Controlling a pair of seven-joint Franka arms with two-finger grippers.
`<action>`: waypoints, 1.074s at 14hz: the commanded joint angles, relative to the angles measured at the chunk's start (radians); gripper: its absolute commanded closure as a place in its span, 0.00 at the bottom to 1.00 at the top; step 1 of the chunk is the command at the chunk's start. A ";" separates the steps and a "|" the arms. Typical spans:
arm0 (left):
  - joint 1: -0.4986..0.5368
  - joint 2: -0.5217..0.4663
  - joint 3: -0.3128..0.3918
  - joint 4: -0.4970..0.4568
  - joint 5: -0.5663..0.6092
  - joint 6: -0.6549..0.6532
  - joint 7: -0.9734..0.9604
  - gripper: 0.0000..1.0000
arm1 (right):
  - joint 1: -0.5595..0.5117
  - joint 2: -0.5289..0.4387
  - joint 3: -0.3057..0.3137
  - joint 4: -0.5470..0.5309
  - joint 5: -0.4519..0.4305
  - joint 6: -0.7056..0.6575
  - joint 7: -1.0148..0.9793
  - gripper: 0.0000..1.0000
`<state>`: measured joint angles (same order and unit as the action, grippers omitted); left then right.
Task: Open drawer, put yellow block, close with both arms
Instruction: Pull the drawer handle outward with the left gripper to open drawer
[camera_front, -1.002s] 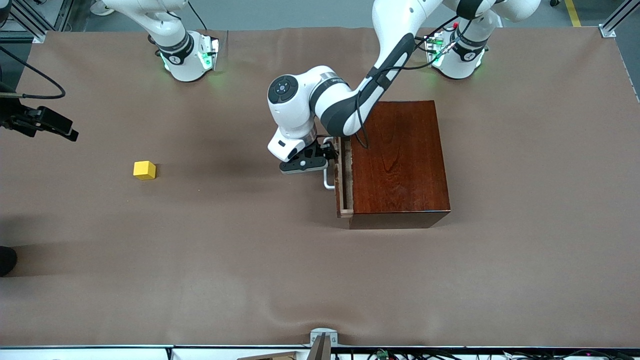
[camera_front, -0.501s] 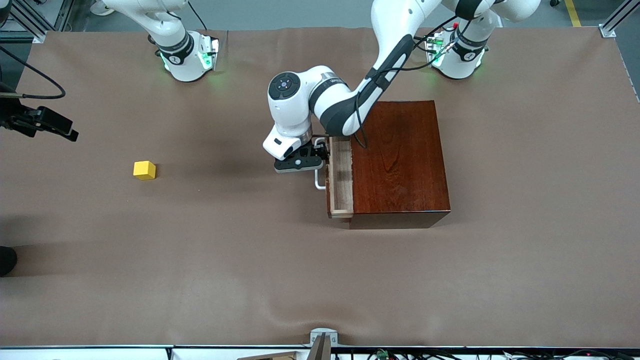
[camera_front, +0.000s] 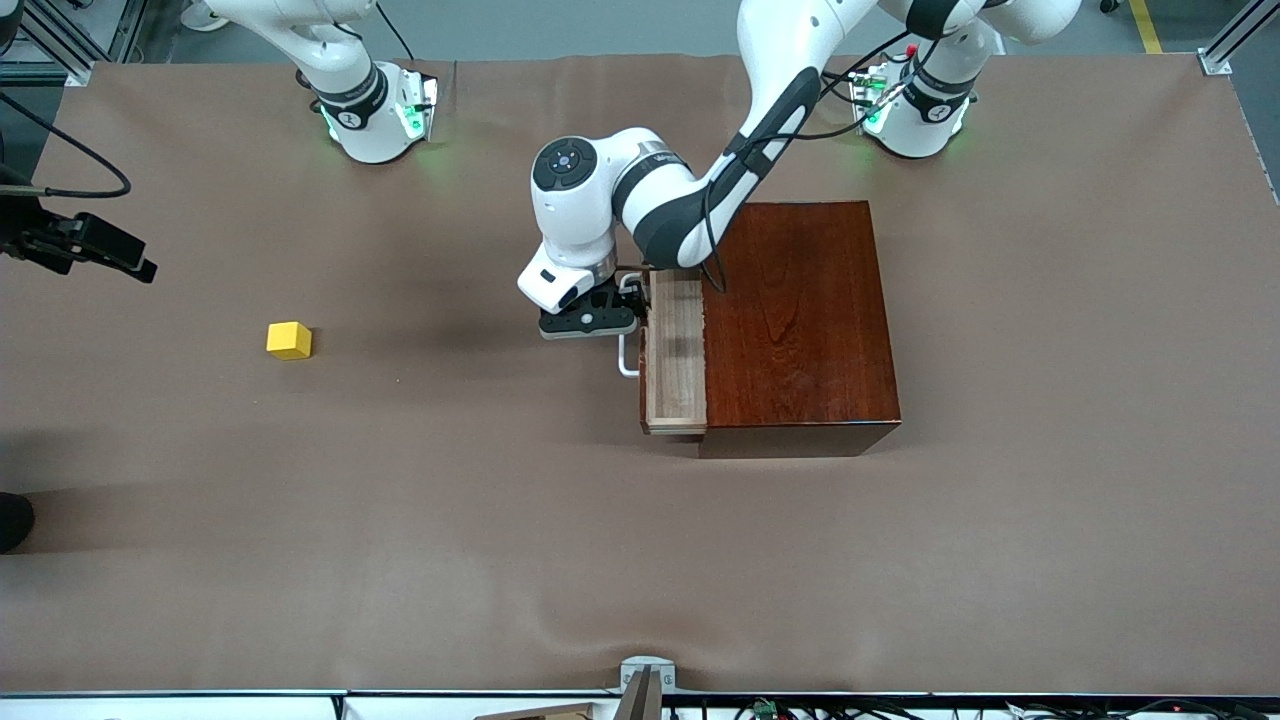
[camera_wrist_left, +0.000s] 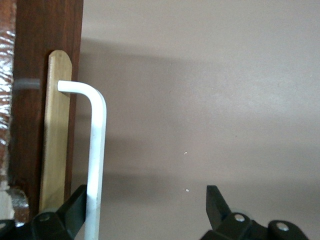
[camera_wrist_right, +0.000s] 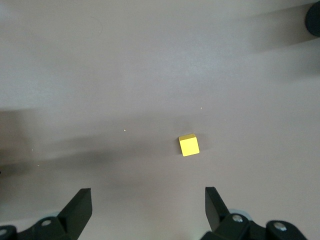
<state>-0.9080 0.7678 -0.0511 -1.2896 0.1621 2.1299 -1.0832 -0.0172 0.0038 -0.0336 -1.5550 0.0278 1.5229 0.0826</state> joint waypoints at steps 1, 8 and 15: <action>-0.025 0.034 0.002 0.032 -0.016 0.033 -0.014 0.00 | 0.013 -0.010 -0.006 0.003 0.000 -0.006 0.016 0.00; -0.028 0.042 0.002 0.044 -0.016 0.073 -0.020 0.00 | 0.013 -0.010 -0.006 0.003 0.000 -0.006 0.016 0.00; -0.037 0.044 0.004 0.044 -0.015 0.177 -0.047 0.00 | 0.013 -0.010 -0.006 0.003 0.000 -0.006 0.014 0.00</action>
<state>-0.9328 0.7775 -0.0501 -1.2893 0.1621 2.2631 -1.1097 -0.0172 0.0038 -0.0336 -1.5550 0.0278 1.5229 0.0826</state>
